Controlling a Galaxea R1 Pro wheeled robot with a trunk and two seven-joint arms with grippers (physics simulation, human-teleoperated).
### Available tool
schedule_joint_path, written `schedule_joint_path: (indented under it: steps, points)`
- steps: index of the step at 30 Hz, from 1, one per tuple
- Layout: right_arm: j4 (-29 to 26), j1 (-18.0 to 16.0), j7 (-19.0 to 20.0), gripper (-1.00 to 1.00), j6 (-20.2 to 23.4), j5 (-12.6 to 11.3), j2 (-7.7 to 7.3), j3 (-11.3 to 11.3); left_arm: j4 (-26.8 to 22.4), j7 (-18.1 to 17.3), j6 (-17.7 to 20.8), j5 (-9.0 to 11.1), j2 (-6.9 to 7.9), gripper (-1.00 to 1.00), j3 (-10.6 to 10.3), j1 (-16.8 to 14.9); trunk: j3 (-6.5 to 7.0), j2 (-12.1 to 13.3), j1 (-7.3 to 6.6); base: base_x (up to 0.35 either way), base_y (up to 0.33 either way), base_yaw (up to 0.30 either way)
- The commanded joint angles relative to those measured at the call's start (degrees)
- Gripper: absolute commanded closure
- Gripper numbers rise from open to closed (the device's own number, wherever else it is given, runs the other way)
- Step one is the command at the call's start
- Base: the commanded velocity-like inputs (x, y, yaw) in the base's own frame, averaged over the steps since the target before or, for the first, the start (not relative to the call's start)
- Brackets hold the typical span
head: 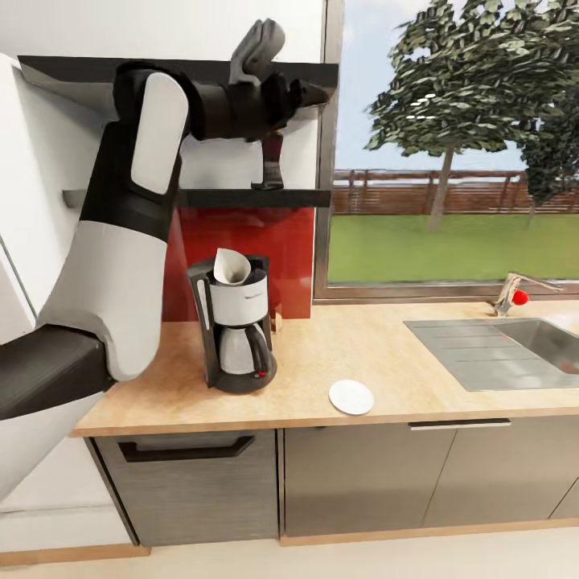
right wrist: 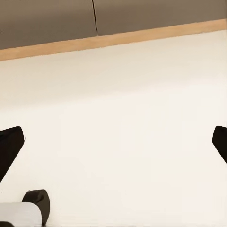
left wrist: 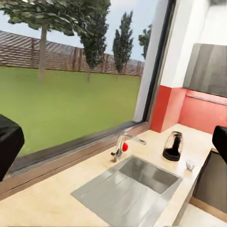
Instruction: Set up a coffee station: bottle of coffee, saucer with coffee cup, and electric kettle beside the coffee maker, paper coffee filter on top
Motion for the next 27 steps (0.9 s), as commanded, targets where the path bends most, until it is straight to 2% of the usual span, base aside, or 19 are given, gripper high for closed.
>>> schedule_joint_path:
  steps: [1, 3, 5, 6, 7, 9, 11, 13, 15, 18, 21, 24, 25, 27]
  points:
    - [0.2, 0.3, 0.3, -1.00, -0.4, -0.1, 0.32, 0.5, -0.4, 1.4, 0.1, -0.6, -0.02, -1.00, 0.1, -0.3, -0.10, -0.1, 0.02, 0.000, 0.000, 0.000]
    - [0.2, 1.4, 0.3, -1.00, -1.7, 1.7, 1.24, 0.5, -1.3, 5.7, 0.1, -0.6, -0.02, -1.00, 0.0, -0.6, -0.10, -0.1, 0.02, 0.000, 0.000, 0.000]
    - [0.1, 3.4, 0.2, -1.00, -6.0, 7.2, 2.98, 0.5, -2.3, 13.9, -0.1, -0.6, -0.02, -1.00, 0.0, -1.0, -0.10, -0.1, 0.02, 0.000, 0.000, 0.000]
    - [0.2, 3.9, 0.2, -1.00, -7.0, 8.6, 3.29, 0.5, -2.4, 15.5, -0.1, -0.6, -0.02, -1.00, -0.1, -1.1, -0.10, -0.1, 0.02, 0.000, 0.000, 0.000]
    - [0.1, 4.9, 0.1, -1.00, -8.4, 11.2, 3.74, 0.6, -2.7, 17.8, -0.3, -0.6, -0.02, -1.00, -0.1, -1.1, -0.10, -0.1, 0.02, 0.000, 0.000, 0.000]
    - [0.2, 6.1, -0.3, -1.00, -9.8, 13.6, 4.28, 0.6, -2.8, 19.9, -1.0, -0.6, -0.02, -1.00, -0.2, -1.2, -0.10, -0.1, 0.02, 0.000, 0.000, 0.000]
    - [0.2, 6.8, -0.6, -1.00, -10.3, 14.6, 4.72, 0.6, -2.9, 20.7, -1.5, -0.6, -0.02, -1.00, -0.4, -1.2, -0.10, -0.1, 0.02, 0.000, 0.000, 0.000]
    - [0.1, 7.6, -1.3, -1.00, -10.9, 15.6, 5.33, 0.6, -2.9, 21.6, -1.9, -0.6, -0.02, -1.00, -2.0, -1.2, -0.10, -0.1, 0.02, 0.000, 0.000, 0.000]
    - [0.1, 7.9, -1.6, -1.00, -11.1, 15.9, 5.54, 0.6, -2.9, 21.9, -2.1, -0.7, -0.02, -1.00, -3.8, -1.2, -0.10, -0.1, 0.02, 0.000, 0.000, 0.000]
    - [0.1, 8.1, -1.8, -1.00, -11.2, 16.1, 5.64, 0.6, -3.0, 22.1, -2.2, -0.7, -0.02, -1.00, -5.0, -1.2, -0.10, -0.1, 0.02, 0.000, 0.000, 0.000]
    - [0.1, 8.2, -1.9, -1.00, -11.3, 16.3, 5.92, 0.6, -2.7, 22.3, -4.5, -0.8, -0.02, -1.00, -6.6, -1.3, -0.10, -0.1, 0.02, 0.000, 0.000, 0.000]
    - [0.1, 8.3, -2.0, -1.00, -11.3, 16.4, 6.10, 0.6, -2.3, 25.2, -6.8, -0.9, -0.02, -1.00, -10.3, -1.3, -0.10, -0.1, 0.02, 0.000, 0.000, 0.000]
    - [0.1, 8.3, -2.0, -1.00, -11.3, 16.4, 6.14, 0.6, -2.3, 27.4, -7.3, -0.8, -0.02, -1.00, -12.2, -1.3, -0.10, -0.1, 0.02, 0.000, 0.000, 0.000]
    - [0.1, 8.3, -2.0, -1.00, -11.3, 16.4, 6.16, 0.6, -2.2, 29.5, -7.6, -0.8, -0.02, -1.00, -13.9, -1.3, -0.10, -0.1, 0.02, 0.000, 0.000, 0.000]
